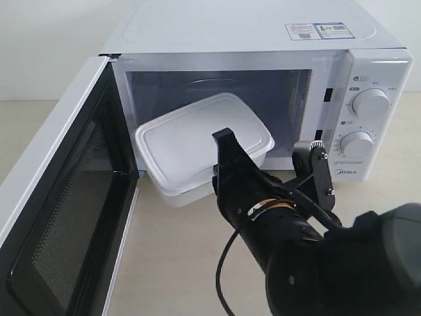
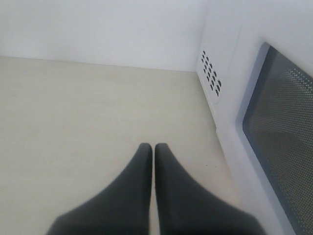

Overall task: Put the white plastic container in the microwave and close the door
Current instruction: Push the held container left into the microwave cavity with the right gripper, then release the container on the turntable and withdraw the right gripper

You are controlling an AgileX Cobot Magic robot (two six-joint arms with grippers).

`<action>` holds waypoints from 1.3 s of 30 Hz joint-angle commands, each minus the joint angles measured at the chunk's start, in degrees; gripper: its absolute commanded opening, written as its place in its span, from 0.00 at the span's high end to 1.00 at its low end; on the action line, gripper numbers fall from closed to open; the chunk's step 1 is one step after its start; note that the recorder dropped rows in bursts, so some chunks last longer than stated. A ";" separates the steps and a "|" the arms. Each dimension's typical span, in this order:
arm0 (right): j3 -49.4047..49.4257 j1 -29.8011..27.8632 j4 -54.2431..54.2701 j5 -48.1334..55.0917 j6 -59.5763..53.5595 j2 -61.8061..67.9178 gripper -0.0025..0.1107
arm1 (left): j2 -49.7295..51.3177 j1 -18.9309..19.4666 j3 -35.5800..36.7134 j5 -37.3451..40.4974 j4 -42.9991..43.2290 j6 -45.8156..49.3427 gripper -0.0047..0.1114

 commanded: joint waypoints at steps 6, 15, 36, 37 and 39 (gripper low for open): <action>-7.09 -7.69 -1.91 2.38 -0.94 2.16 0.98 | -0.21 0.28 0.15 0.20 0.05 0.27 0.92; -14.58 -13.72 -3.06 11.80 -5.13 5.21 0.98 | -0.21 0.28 0.15 0.20 0.05 0.27 0.92; -24.87 -17.24 -4.11 14.82 -5.68 12.52 0.55 | -0.21 0.28 0.15 0.20 0.05 0.27 0.92; -24.87 -17.24 -4.12 16.09 -6.20 12.27 0.61 | -0.21 0.28 0.15 0.20 0.05 0.27 0.92; -24.50 -17.24 -4.12 19.23 -6.89 11.02 0.77 | -0.21 0.28 0.15 0.20 0.05 0.27 0.92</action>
